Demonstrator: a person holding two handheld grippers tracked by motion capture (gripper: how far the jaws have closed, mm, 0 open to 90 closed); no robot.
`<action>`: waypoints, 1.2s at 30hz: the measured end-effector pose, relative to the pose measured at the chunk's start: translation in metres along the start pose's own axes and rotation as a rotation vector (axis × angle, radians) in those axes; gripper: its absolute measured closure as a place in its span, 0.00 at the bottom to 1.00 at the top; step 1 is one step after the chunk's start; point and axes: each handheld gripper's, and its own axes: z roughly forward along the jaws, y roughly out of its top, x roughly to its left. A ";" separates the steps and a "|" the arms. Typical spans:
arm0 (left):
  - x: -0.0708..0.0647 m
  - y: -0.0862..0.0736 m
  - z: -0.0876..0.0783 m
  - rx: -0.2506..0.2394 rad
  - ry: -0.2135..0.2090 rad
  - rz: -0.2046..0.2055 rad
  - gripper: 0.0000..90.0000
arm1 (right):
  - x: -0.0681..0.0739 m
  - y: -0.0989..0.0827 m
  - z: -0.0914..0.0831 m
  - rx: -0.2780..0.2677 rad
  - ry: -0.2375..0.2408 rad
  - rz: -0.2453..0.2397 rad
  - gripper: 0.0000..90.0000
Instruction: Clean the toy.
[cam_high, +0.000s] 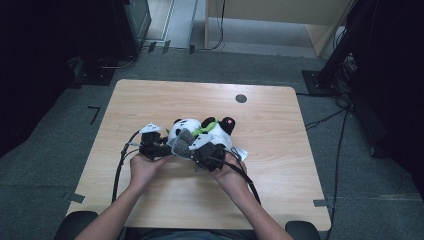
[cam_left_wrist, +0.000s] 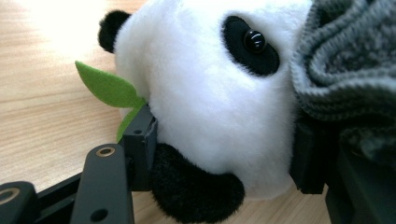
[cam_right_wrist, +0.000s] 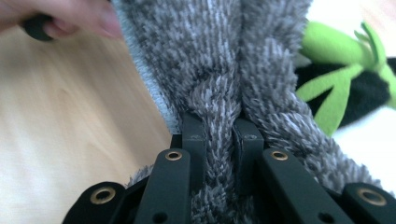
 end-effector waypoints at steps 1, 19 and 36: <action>-0.001 0.000 0.000 0.000 0.003 0.005 0.43 | -0.003 -0.003 0.000 -0.002 0.008 0.005 0.89; 0.000 0.000 0.002 0.011 -0.006 -0.008 0.45 | -0.035 -0.054 -0.025 0.019 0.046 0.104 0.89; -0.003 0.000 0.002 0.027 0.003 0.038 0.45 | -0.084 -0.084 -0.051 0.021 0.089 0.247 0.88</action>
